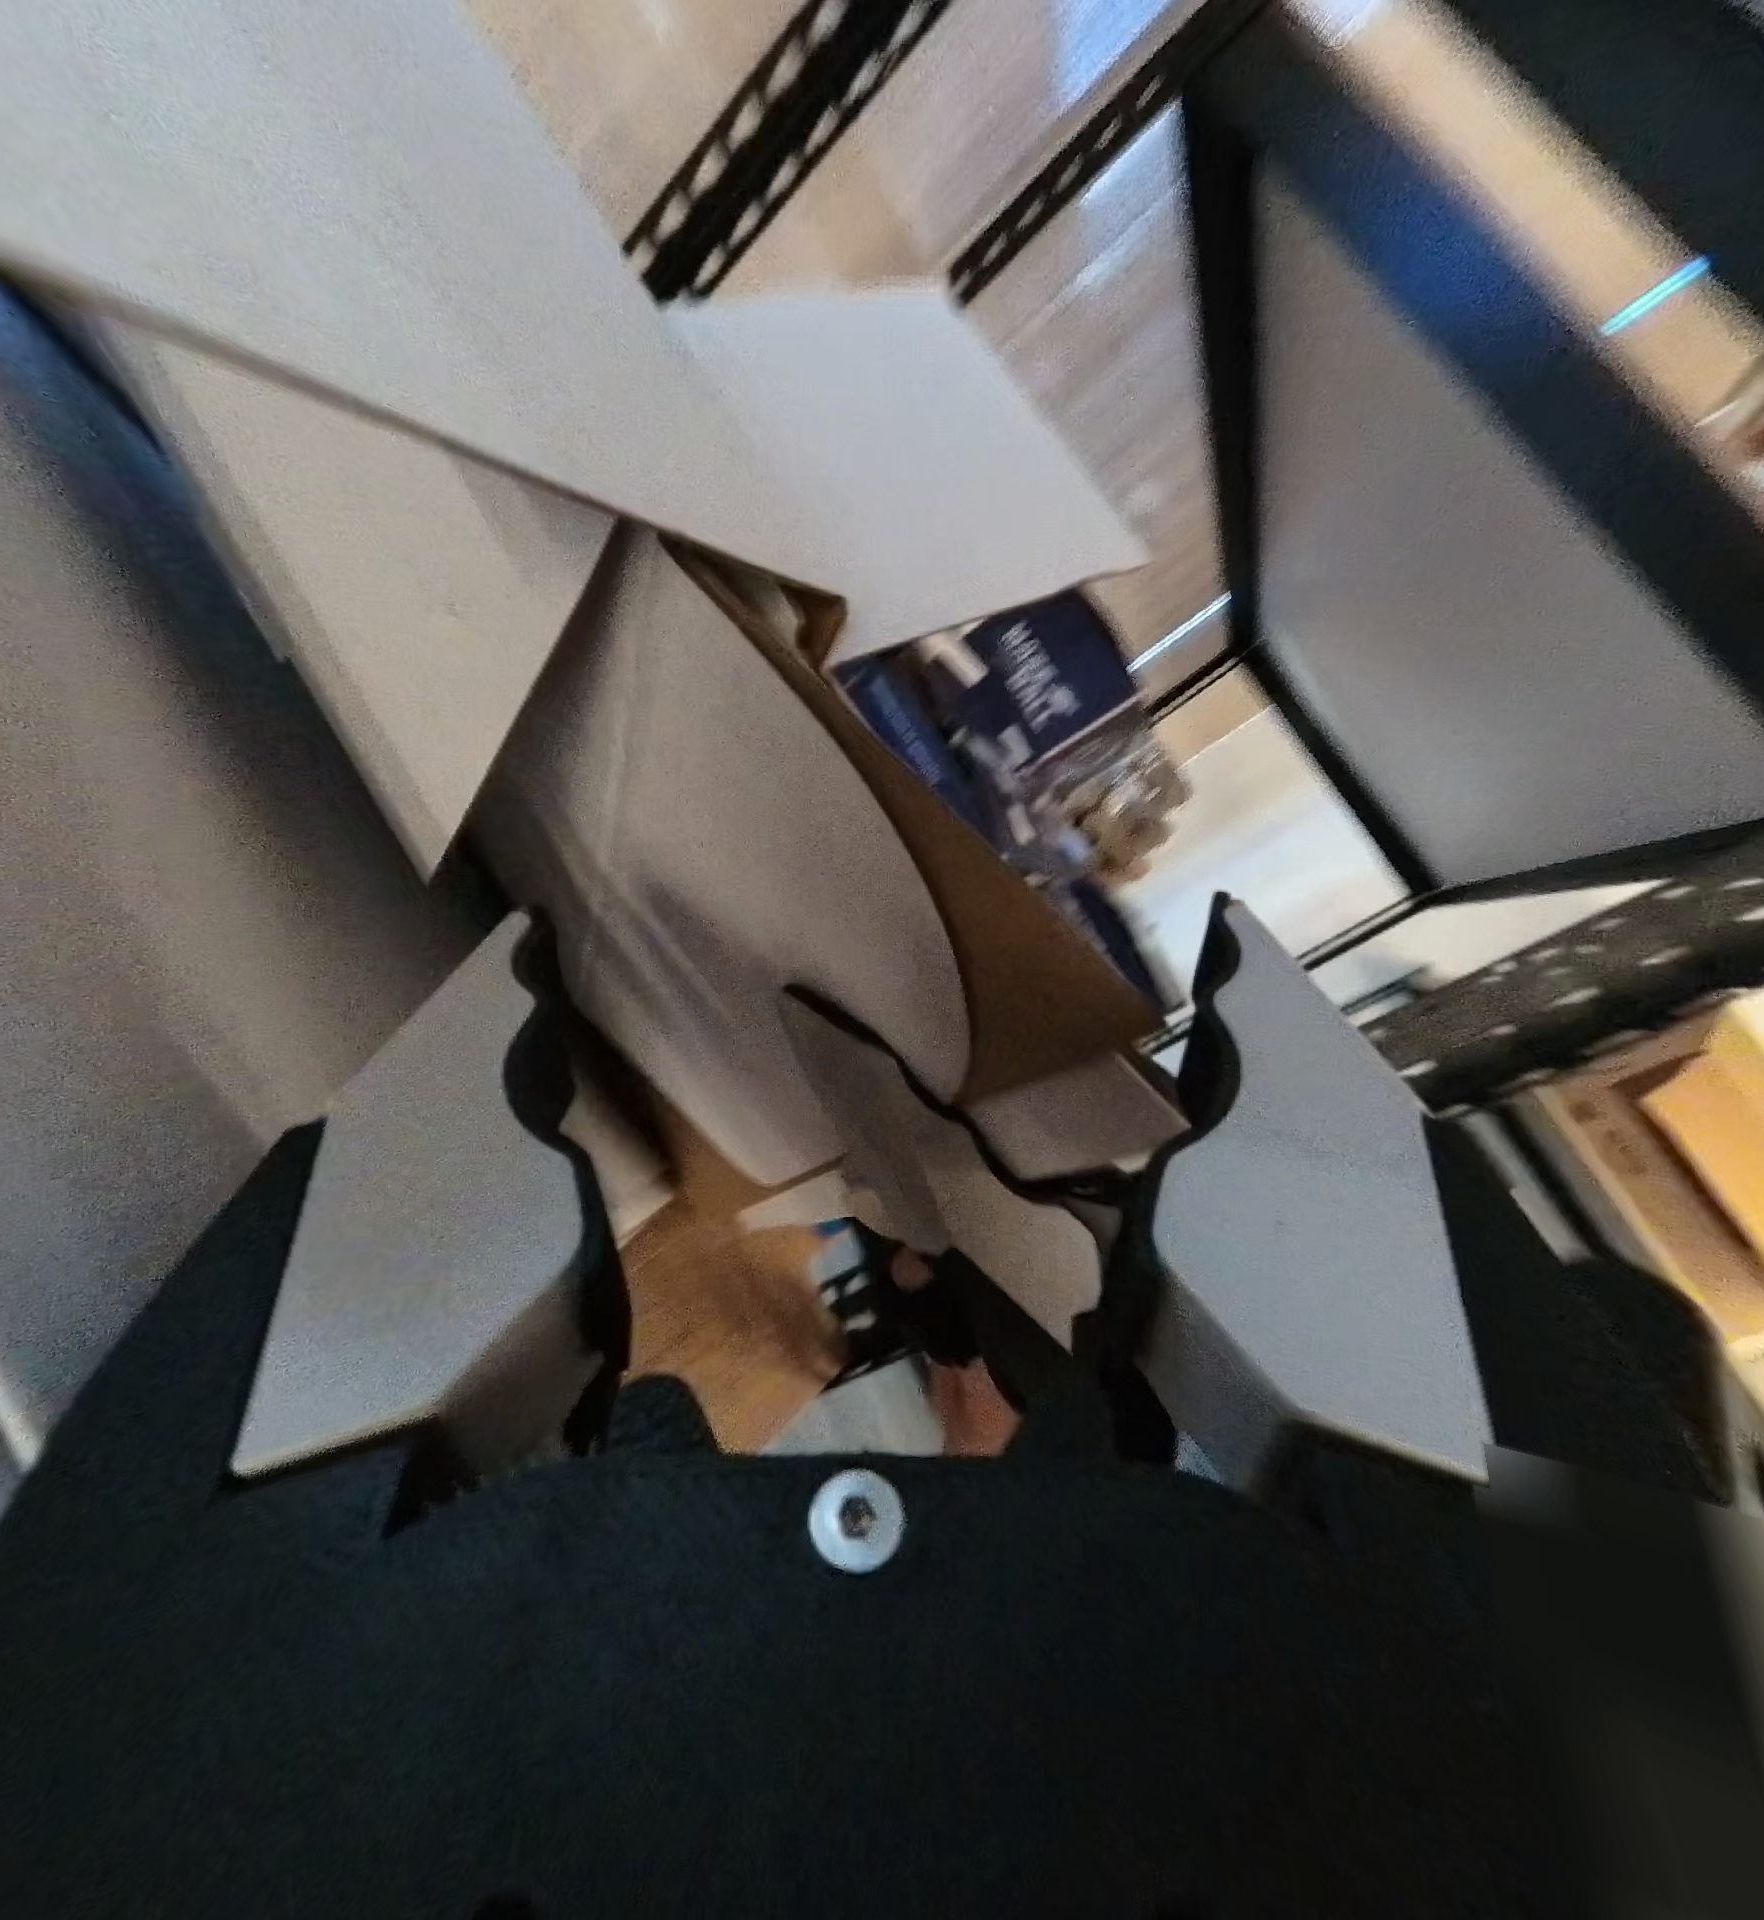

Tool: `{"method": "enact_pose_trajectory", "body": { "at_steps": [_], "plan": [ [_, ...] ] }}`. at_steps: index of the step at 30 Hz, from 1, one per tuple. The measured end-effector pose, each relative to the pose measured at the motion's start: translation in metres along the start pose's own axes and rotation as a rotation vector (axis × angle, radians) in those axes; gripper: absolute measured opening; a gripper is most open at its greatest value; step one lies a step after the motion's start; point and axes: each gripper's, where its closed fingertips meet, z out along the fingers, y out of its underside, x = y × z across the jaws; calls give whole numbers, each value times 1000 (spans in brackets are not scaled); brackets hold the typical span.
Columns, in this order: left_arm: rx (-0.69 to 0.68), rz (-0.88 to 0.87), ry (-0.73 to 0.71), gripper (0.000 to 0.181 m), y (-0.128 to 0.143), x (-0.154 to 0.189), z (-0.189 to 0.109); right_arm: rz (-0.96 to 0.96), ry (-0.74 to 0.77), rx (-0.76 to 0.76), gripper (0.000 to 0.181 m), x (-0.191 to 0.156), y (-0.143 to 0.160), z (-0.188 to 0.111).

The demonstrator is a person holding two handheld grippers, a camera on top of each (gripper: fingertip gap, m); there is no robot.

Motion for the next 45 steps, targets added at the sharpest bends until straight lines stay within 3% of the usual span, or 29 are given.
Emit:
{"method": "enact_pose_trajectory", "body": {
  "at_steps": [5, 10, 14, 17, 20, 22, 24, 28, 31, 42, 44, 45],
  "plan": [
    [-194, -46, -110, 107, 10, -17, 24, -119, 35, -9, 15, -22, 5, 8],
    [-408, 51, -291, 71, 21, -35, 18, -130, 54, 21, 16, -25, 5, 9],
    [-486, 95, -402, 43, 25, -54, 9, -169, 27, 50, 26, -38, 7, 11],
    [-480, 42, -410, 24, 25, -67, 2, -152, -114, 130, 37, -62, 5, -4],
    [-475, 5, -385, 22, 25, -71, -1, -25, -189, 274, 47, -60, -1, -47],
    [-481, 11, -382, 22, 25, -71, -1, 102, -130, 303, 38, -32, 9, -68],
    [-488, 18, -384, 22, 25, -70, 0, 173, -30, 284, 35, 1, 23, -70],
    [-501, 35, -396, 21, 24, -68, 2, 105, -73, 160, 53, 12, 42, -33],
    [-507, 48, -401, 20, 24, -65, 4, 22, -107, 96, 54, 11, 47, -6],
    [-519, 81, -415, 19, 23, -55, 11, -220, -15, 73, 43, 32, 28, 36],
    [-523, 95, -419, 19, 22, -52, 12, -251, -28, 87, 34, 29, 27, 36],
    [-524, 98, -416, 20, 22, -52, 12, -263, -63, 88, 19, 23, 30, 36]
  ]
}}
